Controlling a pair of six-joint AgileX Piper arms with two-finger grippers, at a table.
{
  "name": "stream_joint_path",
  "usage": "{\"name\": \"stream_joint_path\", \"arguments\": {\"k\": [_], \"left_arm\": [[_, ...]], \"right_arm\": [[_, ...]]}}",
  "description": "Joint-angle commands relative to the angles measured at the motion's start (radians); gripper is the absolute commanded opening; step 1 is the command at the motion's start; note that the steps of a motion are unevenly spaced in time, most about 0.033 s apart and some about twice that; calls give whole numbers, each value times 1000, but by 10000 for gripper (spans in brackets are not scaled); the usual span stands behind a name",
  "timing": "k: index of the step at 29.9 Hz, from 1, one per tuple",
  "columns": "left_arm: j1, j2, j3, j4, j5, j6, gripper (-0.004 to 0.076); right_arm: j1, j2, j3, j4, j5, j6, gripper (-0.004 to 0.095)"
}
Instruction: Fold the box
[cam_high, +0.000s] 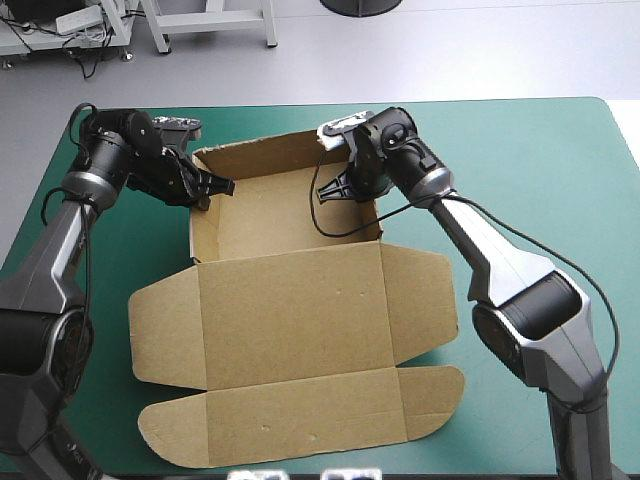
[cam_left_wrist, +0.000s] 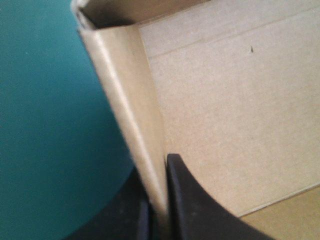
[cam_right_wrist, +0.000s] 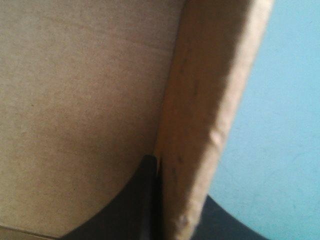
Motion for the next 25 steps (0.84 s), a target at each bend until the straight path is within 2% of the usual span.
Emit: {"name": "stream_joint_path", "arguments": {"k": [1, 7, 12, 16, 22, 25], "left_arm": [[-31, -9, -32, -130, -13, 10, -10], [-31, 39, -32, -89, -51, -41, -10], [-31, 94, -32, -90, -49, -39, -10], [-31, 117, -32, -90, -47, -39, -10], [-31, 126, -32, -83, -21, -31, -8], [-31, 131, -32, -80, 29, -26, 32]], "right_arm": [[0, 6, -30, 95, 1, -48, 0], [-67, 73, -30, 154, 1, -85, 0], [-150, 96, -30, 299, -6, -155, 0], [-190, 96, -30, 373, -16, -215, 0], [-199, 96, -31, 365, -12, -275, 4], [-199, 96, -31, 362, -12, -314, 40]]}}
